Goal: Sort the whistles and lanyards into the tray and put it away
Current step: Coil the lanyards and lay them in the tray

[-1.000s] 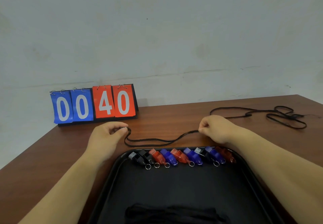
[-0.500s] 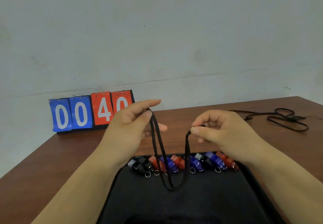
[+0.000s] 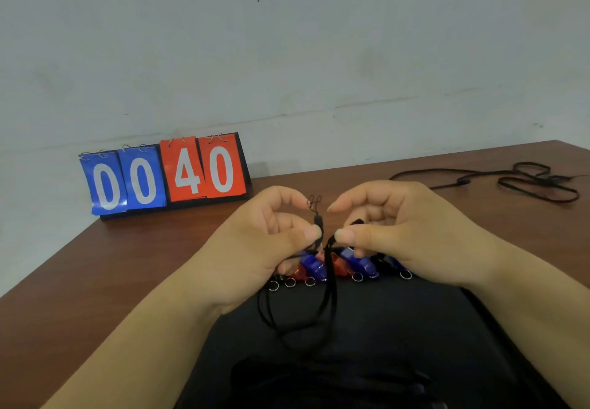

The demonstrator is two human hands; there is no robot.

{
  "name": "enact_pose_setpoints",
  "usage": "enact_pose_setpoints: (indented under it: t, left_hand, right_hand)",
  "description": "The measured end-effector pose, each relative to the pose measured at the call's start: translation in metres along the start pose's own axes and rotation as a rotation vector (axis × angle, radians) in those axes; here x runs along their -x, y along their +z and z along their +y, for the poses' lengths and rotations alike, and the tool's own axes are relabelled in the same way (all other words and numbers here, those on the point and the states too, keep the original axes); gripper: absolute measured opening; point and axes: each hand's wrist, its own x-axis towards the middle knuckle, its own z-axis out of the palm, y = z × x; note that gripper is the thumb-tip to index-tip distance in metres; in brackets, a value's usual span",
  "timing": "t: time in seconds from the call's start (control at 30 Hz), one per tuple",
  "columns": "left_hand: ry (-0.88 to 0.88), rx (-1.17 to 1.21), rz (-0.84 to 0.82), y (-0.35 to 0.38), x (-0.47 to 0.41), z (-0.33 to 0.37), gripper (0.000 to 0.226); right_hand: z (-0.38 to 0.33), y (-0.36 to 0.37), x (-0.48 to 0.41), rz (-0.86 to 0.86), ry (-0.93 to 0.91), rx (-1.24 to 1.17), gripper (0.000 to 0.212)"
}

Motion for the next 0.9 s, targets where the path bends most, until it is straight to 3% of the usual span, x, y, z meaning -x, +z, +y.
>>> enact_pose_setpoints:
  t: [0.6,0.9]
  left_hand:
    - [-0.035,-0.131,-0.027,0.009,0.003,0.002,0.024]
    - [-0.022,-0.109,-0.033,0.009,0.002,0.001,0.022]
  right_hand:
    - [0.009,0.003,-0.003,-0.096,0.049,-0.126,0.024]
    - [0.014,0.006,-0.005,-0.070,0.020,-0.143,0.003]
